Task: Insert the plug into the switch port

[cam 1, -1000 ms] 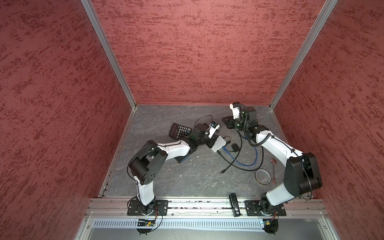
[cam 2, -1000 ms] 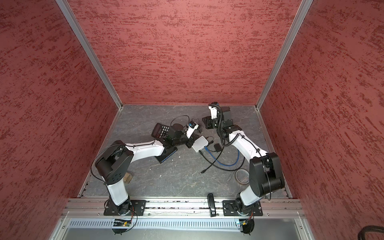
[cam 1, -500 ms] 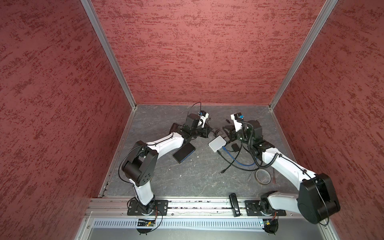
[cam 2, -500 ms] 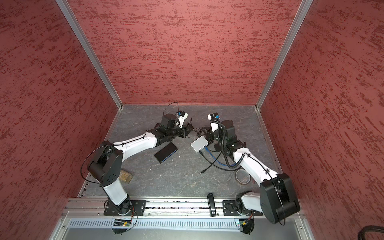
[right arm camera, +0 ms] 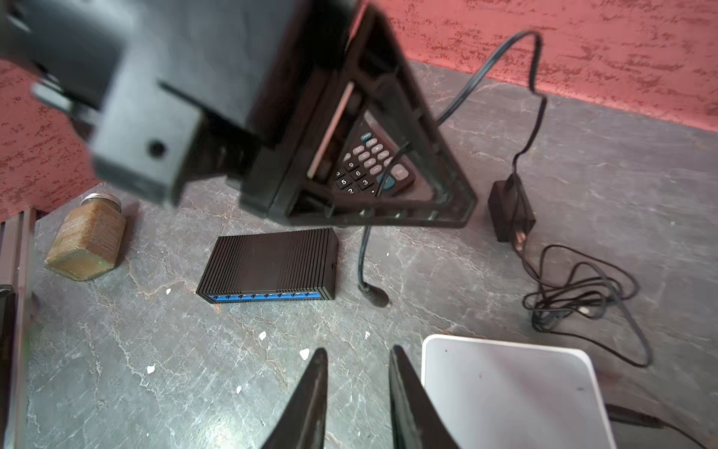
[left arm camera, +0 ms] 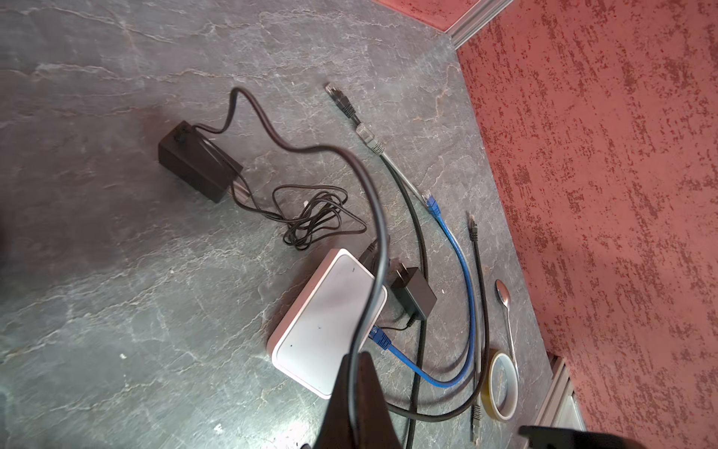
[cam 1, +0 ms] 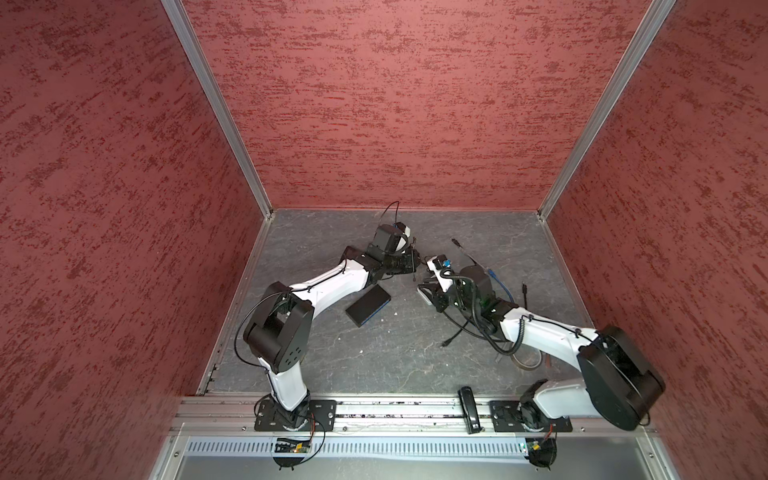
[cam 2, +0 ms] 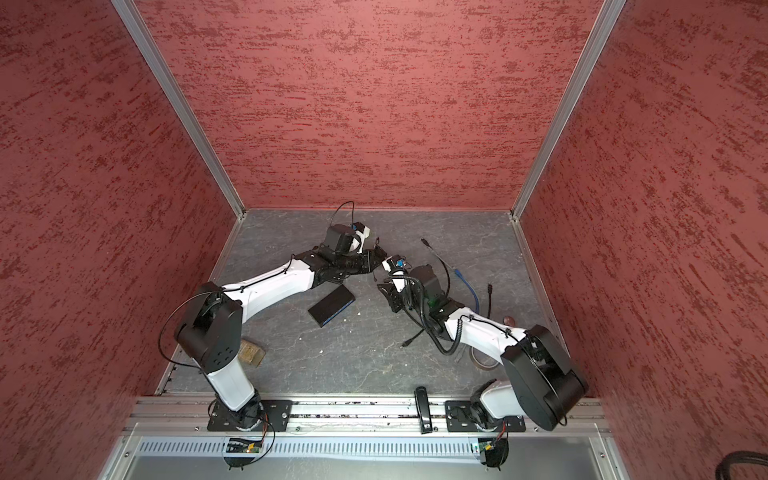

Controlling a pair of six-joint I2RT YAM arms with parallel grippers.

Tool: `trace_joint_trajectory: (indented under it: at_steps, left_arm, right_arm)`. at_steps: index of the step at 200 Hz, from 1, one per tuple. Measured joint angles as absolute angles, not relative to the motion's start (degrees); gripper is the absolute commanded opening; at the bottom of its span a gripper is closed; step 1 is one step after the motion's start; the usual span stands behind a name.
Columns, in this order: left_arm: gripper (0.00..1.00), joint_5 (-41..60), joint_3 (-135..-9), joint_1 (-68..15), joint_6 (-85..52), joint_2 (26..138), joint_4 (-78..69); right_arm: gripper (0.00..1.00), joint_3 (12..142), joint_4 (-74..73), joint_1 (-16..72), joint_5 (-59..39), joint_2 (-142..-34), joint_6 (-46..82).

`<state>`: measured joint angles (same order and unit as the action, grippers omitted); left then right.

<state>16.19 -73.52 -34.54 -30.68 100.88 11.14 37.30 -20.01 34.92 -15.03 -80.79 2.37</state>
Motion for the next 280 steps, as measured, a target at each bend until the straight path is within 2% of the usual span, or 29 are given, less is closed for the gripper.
trace_joint_trajectory:
  at_steps: [75, 155, 222, 261, 280]
  left_arm:
    - [0.00, 15.8, -74.1, -34.3, -35.1, 100.9, 15.0]
    - [0.00, 15.8, -74.1, -34.3, -35.6, 100.9, 15.4]
    - [0.00, 15.9, -74.1, -34.3, -35.6, 100.9, 15.4]
    - [0.00, 16.0, -74.1, -34.3, -35.6, 100.9, 15.4]
    - [0.00, 16.0, -74.1, -34.3, -35.6, 100.9, 15.4]
  right_arm:
    - [0.31, 37.9, -26.9, 37.7, -10.7, -86.7, 3.6]
    - [0.20, 38.3, -30.7, 37.8, -9.0, -89.1, 5.8]
    - [0.16, 39.9, -30.9, 38.0, -9.0, -90.9, 6.7]
    - [0.17, 40.0, -31.1, 38.1, -9.0, -91.5, 7.1]
    - [0.12, 40.0, -31.1, 38.1, -9.0, -91.7, 7.2]
